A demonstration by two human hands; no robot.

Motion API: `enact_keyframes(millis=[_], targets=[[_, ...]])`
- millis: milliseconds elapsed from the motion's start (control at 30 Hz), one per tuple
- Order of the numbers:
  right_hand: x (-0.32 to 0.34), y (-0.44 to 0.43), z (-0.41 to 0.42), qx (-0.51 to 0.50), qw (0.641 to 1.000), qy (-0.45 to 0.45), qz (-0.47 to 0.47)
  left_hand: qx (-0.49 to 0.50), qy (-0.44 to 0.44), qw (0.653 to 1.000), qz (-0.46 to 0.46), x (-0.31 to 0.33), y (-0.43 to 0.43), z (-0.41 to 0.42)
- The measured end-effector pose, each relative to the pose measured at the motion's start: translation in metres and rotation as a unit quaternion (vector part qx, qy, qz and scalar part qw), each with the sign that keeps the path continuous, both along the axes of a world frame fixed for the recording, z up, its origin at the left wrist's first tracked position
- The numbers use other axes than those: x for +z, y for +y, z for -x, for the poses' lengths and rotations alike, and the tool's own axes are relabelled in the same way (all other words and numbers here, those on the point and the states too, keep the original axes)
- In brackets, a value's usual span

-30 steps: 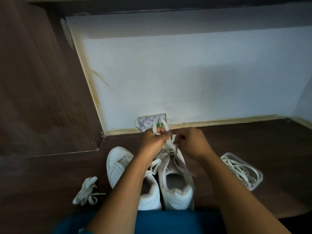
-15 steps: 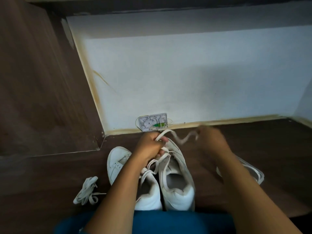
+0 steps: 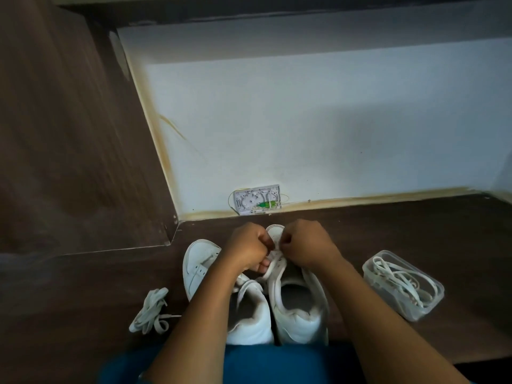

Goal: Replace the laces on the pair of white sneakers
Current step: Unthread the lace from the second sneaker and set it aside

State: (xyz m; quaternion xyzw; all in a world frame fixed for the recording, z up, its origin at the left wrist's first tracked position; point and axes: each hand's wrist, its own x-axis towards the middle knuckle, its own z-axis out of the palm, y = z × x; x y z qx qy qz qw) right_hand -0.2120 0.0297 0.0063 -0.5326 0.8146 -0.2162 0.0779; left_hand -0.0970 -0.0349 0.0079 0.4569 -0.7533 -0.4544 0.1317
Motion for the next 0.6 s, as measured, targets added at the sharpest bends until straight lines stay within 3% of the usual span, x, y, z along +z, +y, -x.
enact_keyframes(millis=[133,433,600], targets=[[0.011,0.009,0.015,-0.076,0.997,0.022,0.015,-0.033,-0.001,0.999,-0.016,0.002,0.002,0.0],[0.003,0.001,0.007,0.084,0.995,0.009,0.046,-0.088,-0.114,0.978,0.153,0.002,0.005,0.008],[0.005,0.003,0.01,0.086,0.995,0.0,0.043,-0.131,-0.148,0.946,0.256,0.0,0.007,0.012]])
